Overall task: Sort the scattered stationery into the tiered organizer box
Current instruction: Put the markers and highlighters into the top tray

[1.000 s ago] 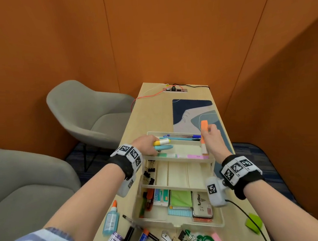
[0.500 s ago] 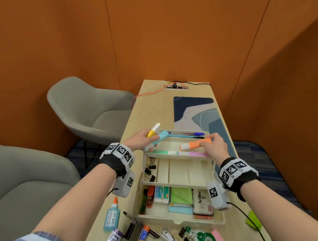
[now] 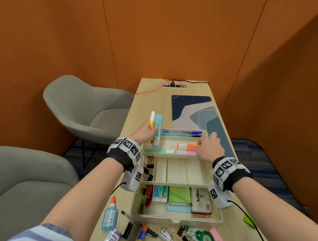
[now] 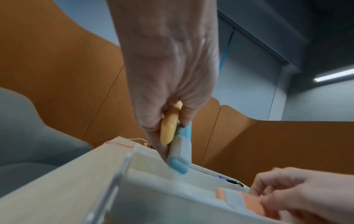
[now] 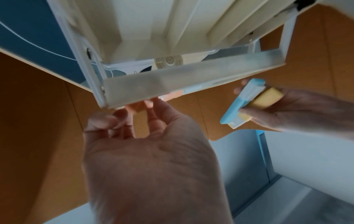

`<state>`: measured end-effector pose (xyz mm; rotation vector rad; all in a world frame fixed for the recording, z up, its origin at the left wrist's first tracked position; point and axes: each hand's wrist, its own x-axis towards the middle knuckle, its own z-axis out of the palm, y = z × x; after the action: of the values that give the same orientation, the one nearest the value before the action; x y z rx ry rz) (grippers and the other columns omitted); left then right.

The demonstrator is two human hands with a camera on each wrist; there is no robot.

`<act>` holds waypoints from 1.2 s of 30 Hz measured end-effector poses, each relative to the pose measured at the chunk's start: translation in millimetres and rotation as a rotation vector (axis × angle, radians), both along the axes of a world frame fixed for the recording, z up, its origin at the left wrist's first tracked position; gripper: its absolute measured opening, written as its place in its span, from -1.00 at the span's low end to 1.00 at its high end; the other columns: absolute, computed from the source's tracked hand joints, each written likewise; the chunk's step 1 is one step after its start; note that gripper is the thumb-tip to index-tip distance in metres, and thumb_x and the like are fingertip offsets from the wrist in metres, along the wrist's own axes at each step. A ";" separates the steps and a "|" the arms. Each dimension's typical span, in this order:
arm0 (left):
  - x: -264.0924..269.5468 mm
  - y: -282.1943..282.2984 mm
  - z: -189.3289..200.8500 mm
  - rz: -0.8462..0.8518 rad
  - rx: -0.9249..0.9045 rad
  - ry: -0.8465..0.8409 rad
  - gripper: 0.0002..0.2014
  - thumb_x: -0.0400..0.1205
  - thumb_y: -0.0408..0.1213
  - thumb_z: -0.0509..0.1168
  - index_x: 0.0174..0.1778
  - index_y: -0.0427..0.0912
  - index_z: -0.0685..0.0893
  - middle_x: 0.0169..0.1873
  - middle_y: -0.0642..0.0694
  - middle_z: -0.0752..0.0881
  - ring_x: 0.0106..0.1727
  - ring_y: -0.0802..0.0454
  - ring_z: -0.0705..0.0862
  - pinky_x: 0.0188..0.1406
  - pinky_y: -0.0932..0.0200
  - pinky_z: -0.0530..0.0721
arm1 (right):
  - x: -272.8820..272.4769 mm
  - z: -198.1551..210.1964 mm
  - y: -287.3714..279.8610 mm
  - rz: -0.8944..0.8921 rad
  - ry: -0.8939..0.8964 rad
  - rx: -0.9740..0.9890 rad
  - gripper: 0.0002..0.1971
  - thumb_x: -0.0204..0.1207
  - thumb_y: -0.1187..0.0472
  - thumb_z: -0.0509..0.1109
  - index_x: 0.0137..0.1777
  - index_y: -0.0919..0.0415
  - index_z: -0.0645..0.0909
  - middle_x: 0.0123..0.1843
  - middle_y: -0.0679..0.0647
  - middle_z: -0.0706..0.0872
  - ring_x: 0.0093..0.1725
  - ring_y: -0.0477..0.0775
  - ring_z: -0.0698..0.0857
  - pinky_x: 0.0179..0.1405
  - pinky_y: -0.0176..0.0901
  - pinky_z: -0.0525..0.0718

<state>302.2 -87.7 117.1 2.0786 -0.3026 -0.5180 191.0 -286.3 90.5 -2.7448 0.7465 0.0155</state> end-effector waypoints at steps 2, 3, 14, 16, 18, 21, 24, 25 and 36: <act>-1.8 -3.5 -4.7 0.069 -0.038 0.024 -0.58 0.75 -0.27 0.09 0.52 -0.26 0.20 0.46 -0.22 0.44 0.39 -0.12 0.51 0.26 0.02 0.56 | -1.8 -5.0 1.8 0.087 -0.027 -0.098 -0.65 0.55 0.24 0.17 0.33 0.09 0.51 0.38 0.21 0.31 0.35 0.27 0.35 0.30 0.13 0.45; -2.5 -4.9 -7.5 0.091 -0.049 0.028 -0.58 0.75 -0.28 0.09 0.52 -0.27 0.18 0.45 -0.24 0.44 0.38 -0.12 0.51 0.28 0.02 0.55 | -2.2 -8.0 2.1 0.150 -0.045 -0.142 -0.61 0.55 0.24 0.18 0.37 0.02 0.48 0.40 0.18 0.32 0.36 0.25 0.34 0.30 0.14 0.41; -14.9 -22.6 -23.5 0.364 -0.206 0.091 -0.59 0.71 -0.31 0.14 0.48 -0.23 0.25 0.30 -0.25 0.56 0.25 -0.18 0.59 0.30 -0.17 0.60 | -47.3 -13.5 19.4 0.315 -0.355 -0.074 -0.71 0.64 0.18 0.13 0.29 0.01 0.56 0.18 0.07 0.51 0.19 0.08 0.44 0.14 0.01 0.36; -18.2 -24.2 -25.5 0.397 -0.197 0.074 -0.63 0.68 -0.32 0.18 0.41 -0.24 0.33 0.20 -0.25 0.60 0.19 -0.19 0.63 0.24 -0.17 0.63 | -85.9 -11.9 34.5 0.440 -0.397 0.101 -0.85 0.58 0.22 0.20 0.03 0.04 0.59 -0.07 -0.05 0.52 -0.07 -0.06 0.49 -0.09 -0.16 0.49; -21.1 -24.1 -26.5 0.443 -0.185 0.055 -0.69 0.63 -0.31 0.24 0.29 -0.23 0.44 0.10 -0.23 0.64 0.12 -0.18 0.67 0.19 -0.15 0.66 | -127.9 -19.3 45.6 0.521 -0.232 0.222 -0.89 0.56 0.19 0.20 -0.18 -0.01 0.49 -0.25 -0.13 0.51 -0.27 -0.14 0.49 -0.30 -0.27 0.44; -21.8 -23.6 -31.9 0.486 -0.199 0.071 -0.71 0.55 -0.27 0.35 0.16 -0.24 0.55 0.03 -0.21 0.72 0.03 -0.13 0.73 0.12 -0.13 0.71 | -180.4 -53.5 43.4 0.453 0.100 0.123 -0.86 0.59 0.13 0.14 -0.21 0.00 0.43 -0.17 -0.05 0.63 -0.22 -0.08 0.58 -0.35 -0.29 0.38; -22.0 -22.9 -36.4 0.518 -0.235 0.103 -0.70 0.49 -0.28 0.41 0.12 -0.24 0.60 -0.02 -0.21 0.76 -0.02 -0.11 0.76 0.08 -0.13 0.74 | -214.2 -80.8 34.6 0.297 0.284 0.011 -0.78 0.58 0.17 0.17 0.21 0.07 0.44 0.23 0.04 0.54 0.15 0.08 0.59 -0.07 -0.17 0.52; -24.6 -22.4 -33.9 0.528 -0.242 0.107 -0.69 0.47 -0.29 0.41 0.11 -0.24 0.61 -0.03 -0.21 0.76 -0.03 -0.11 0.76 0.07 -0.12 0.75 | -221.0 -87.9 33.3 0.290 0.310 -0.009 -0.69 0.56 0.17 0.19 0.30 0.06 0.37 0.27 0.04 0.48 0.19 0.08 0.55 -0.03 -0.14 0.52; -26.2 -15.8 -29.3 0.567 -0.350 0.235 -0.72 0.38 -0.47 0.46 -0.02 -0.27 0.61 -0.13 -0.25 0.77 -0.15 -0.11 0.80 -0.12 -0.17 0.80 | -222.1 -120.0 33.4 0.100 0.345 0.159 -0.51 0.45 0.24 0.29 0.37 0.06 0.26 0.01 0.03 0.28 0.25 0.15 0.51 0.11 -0.10 0.56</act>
<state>276.0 -103.5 87.8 1.6418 0.3114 -0.3267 -31.1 -252.8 -29.5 -2.6517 0.6572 0.5571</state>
